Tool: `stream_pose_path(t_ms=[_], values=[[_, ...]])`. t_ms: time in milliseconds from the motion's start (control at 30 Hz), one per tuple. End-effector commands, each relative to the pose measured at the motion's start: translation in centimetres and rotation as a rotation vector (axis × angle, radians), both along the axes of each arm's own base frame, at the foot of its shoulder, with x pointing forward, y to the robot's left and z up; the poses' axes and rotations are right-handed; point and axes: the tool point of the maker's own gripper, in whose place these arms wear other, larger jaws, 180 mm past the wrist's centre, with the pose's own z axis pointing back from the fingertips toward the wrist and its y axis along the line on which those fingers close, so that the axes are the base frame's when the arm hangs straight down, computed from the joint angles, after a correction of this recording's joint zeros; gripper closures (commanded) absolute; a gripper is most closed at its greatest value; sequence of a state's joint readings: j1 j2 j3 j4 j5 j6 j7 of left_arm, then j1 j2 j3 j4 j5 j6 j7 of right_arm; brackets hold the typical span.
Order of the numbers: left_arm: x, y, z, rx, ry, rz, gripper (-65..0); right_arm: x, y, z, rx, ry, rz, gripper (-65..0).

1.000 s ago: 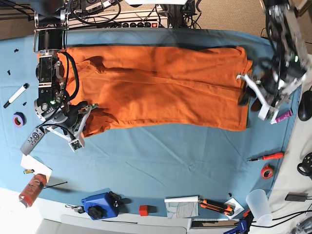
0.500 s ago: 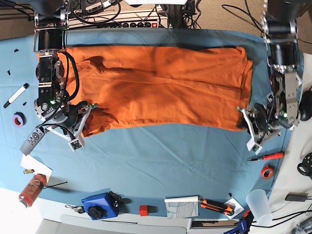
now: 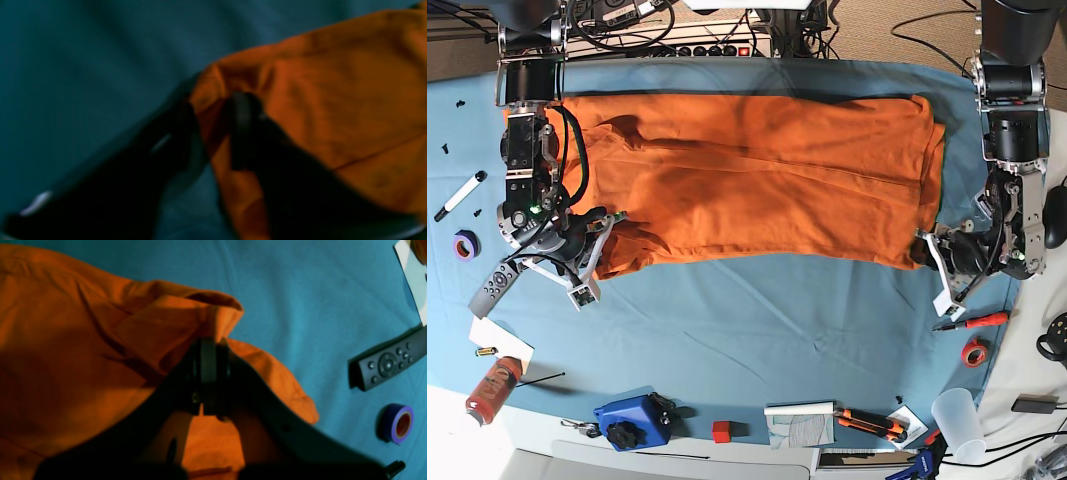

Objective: Layout the t-shirt on the table in an organized manner, then fold the t-shirt properly
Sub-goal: 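Grasp the opposite hem corner with the left gripper, then fold the hem edge over toward the collar with both grippers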

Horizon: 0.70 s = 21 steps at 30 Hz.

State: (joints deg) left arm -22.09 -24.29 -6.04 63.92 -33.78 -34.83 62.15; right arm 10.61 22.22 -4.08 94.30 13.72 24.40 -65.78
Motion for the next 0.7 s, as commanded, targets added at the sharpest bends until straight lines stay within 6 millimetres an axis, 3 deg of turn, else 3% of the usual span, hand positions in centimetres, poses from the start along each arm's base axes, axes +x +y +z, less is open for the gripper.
stream_pose_path(t_ms=[0, 67, 333, 500, 667], values=[[0.4, 0.1, 0.7, -0.006, -0.006, 0.004, -7.6, 1.0, -0.4, 1.7, -0.006, -0.054, 0.001, 0.0], [0.8, -0.2, 1.0, -0.048, -0.003, 0.058, 0.0, 1.0, -0.4, 1.7, -0.006, -0.055, 0.002, 0.0], [1.0, 1.3, 1.7, -0.097, 0.036, 0.195, 0.0, 2.0, -0.8, 2.8, -0.003, -0.131, 0.000, 0.0], [0.5, 1.7, 4.4, -0.238, 0.039, 0.230, 0.0, 1.8, -2.5, 4.0, 0.097, -0.157, -0.076, 0.0], [-0.7, 2.2, 6.9, -0.345, -0.064, 0.224, 0.0, 0.3, -4.2, 4.2, 0.195, -0.148, -0.096, 0.0]])
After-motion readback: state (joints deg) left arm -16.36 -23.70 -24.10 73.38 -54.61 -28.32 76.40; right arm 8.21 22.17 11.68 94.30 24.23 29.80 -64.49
